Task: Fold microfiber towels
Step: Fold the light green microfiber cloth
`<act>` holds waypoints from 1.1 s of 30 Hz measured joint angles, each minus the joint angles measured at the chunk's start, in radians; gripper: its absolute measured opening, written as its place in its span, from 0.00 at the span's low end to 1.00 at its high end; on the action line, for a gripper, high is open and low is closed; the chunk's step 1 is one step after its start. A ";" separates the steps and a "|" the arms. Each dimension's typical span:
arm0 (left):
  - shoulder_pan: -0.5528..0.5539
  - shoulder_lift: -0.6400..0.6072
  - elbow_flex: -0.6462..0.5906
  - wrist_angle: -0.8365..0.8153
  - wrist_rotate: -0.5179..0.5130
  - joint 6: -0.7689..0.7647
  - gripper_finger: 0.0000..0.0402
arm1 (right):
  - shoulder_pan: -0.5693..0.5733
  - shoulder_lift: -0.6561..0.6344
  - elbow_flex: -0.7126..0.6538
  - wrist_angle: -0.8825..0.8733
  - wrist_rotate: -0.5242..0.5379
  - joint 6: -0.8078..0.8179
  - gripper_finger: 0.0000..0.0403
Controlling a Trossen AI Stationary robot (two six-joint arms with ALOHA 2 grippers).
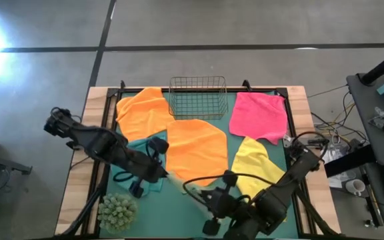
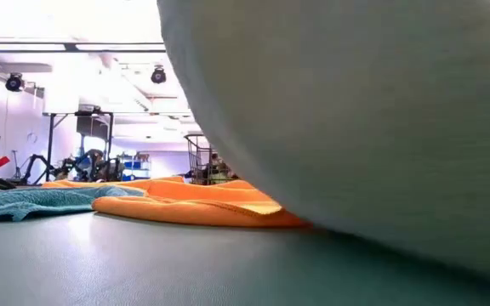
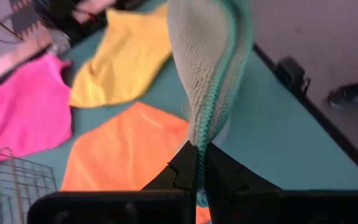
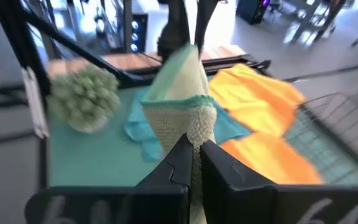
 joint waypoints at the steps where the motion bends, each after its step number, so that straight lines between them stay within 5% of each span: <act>1: 0.003 0.003 0.018 -0.001 0.000 0.003 0.00 | -0.004 -0.008 0.000 -0.023 0.000 -0.017 0.02; 23: 0.264 0.041 0.253 0.028 -0.204 0.165 0.00 | -0.181 -0.244 -0.001 -0.113 -0.003 -0.523 0.02; 28: 0.267 0.041 0.292 0.001 -0.202 0.131 0.00 | -0.187 -0.260 -0.001 -0.111 -0.048 -0.502 0.02; 33: 0.230 0.040 0.283 -0.171 -0.124 -0.070 0.00 | -0.180 -0.236 -0.019 -0.109 -0.140 -0.369 0.02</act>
